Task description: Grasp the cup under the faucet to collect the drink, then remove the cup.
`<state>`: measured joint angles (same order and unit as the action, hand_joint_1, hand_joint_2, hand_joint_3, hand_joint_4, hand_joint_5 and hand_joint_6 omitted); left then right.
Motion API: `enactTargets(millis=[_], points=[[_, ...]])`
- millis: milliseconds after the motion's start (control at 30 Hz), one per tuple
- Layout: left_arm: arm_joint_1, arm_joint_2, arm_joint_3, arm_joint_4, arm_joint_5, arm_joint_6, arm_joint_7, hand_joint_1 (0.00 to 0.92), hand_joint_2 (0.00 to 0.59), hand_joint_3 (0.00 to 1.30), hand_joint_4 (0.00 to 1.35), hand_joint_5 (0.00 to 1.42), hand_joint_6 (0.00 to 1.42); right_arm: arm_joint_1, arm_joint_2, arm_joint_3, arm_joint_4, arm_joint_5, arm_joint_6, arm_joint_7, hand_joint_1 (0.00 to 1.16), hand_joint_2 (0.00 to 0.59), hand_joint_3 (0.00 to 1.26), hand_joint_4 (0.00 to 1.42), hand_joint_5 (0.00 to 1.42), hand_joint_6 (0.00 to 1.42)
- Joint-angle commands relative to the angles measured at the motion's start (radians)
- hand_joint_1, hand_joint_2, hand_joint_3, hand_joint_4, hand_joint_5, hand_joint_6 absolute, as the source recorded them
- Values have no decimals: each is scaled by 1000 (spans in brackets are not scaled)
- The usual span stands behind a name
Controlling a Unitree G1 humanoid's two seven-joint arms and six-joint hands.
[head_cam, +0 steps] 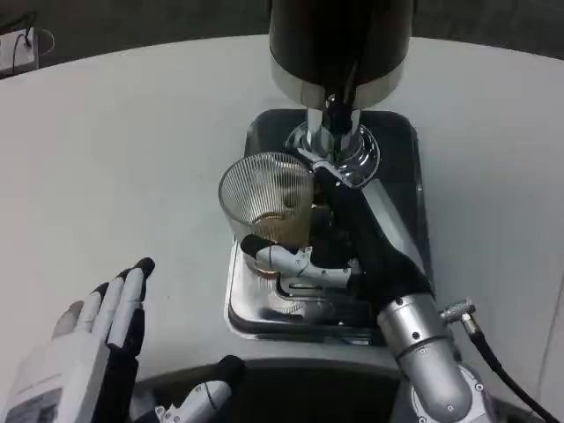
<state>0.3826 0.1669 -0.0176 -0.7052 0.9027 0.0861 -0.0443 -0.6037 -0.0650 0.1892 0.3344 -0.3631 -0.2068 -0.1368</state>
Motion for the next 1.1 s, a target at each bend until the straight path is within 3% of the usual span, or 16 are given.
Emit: enactTargets(millis=[33, 400, 867, 1100], points=[[-2, -4, 11, -15, -16, 20, -21, 0, 167, 0, 0, 0, 0, 1, 20, -17, 20, 28, 7, -3, 841, 189, 260, 367, 466, 721], [-2, -15, 16, -23, -34, 46, -31, 0, 167, 0, 0, 0, 0, 7, 43, -40, -5, 86, -9, -3, 947, 194, 478, 664, 793, 1178], [-13, -10, 2, -17, -29, 49, -37, 0, 167, 0, 0, 0, 0, 20, 62, -93, -90, 133, 15, -12, 1088, 228, 622, 883, 1018, 1394], [-29, -4, -6, -18, -22, 44, -40, 0, 165, 0, 0, 0, 0, 50, 65, -96, -179, 134, 34, 8, 1127, 172, 705, 956, 1091, 1417]])
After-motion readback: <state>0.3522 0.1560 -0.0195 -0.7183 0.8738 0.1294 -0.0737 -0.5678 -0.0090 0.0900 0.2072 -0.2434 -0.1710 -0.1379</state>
